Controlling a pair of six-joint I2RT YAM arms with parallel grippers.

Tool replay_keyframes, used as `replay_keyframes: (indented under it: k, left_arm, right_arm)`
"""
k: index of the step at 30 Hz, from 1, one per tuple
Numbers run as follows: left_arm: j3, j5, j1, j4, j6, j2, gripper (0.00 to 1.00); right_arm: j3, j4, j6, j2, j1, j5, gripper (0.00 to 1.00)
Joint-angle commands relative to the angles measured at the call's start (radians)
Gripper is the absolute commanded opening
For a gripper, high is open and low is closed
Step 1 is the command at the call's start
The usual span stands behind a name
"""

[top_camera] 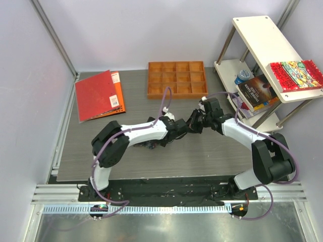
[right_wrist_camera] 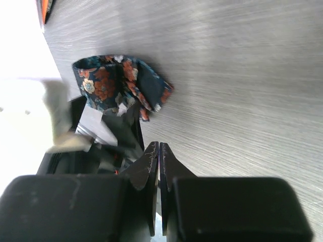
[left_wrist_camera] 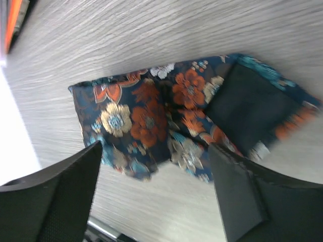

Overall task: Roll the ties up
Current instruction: Roll the tie at the center of the board.

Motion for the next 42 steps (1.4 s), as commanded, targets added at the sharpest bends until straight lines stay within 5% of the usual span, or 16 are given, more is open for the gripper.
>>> replay_keyframes:
  k: [1, 6, 10, 11, 12, 15, 18, 30, 42]
  left_arm:
    - [0.046, 0.109, 0.001, 0.037, -0.007, -0.205, 0.89]
    - [-0.075, 0.171, 0.001, 0.04, -0.09, -0.384, 0.88]
    - [-0.285, 0.226, 0.001, 0.101, -0.19, -0.612, 0.74]
    - [-0.365, 0.232, 0.001, 0.113, -0.21, -0.645, 0.67]
    - [-0.403, 0.247, 0.003, 0.136, -0.228, -0.682, 0.48]
    - [-0.561, 0.283, 0.003, 0.196, -0.291, -0.809, 0.16]
    - [-0.683, 0.295, 0.011, 0.268, -0.337, -0.91, 0.0]
    - [-0.899, 0.476, 0.215, 0.612, -0.31, -0.896, 0.0]
    - [-0.846, 0.461, 0.296, 0.747, -0.302, -0.673, 0.0]
  right_arm:
    - [0.119, -0.04, -0.043, 0.028, -0.004, -0.017, 0.09]
    - [0.282, -0.118, -0.073, 0.126, 0.004, -0.011, 0.16]
    - [0.481, -0.2, -0.109, 0.241, 0.036, 0.007, 0.24]
    - [0.51, -0.22, -0.11, 0.293, 0.043, 0.013, 0.25]
    - [0.539, -0.224, -0.109, 0.318, 0.068, 0.015, 0.24]
    - [0.647, -0.233, -0.098, 0.419, 0.114, 0.035, 0.25]
    - [0.832, -0.269, -0.103, 0.544, 0.19, 0.048, 0.27]
    - [1.352, -0.437, -0.118, 0.962, 0.292, 0.029, 0.33]
    - [1.261, -0.418, -0.118, 0.972, 0.35, 0.052, 0.33]
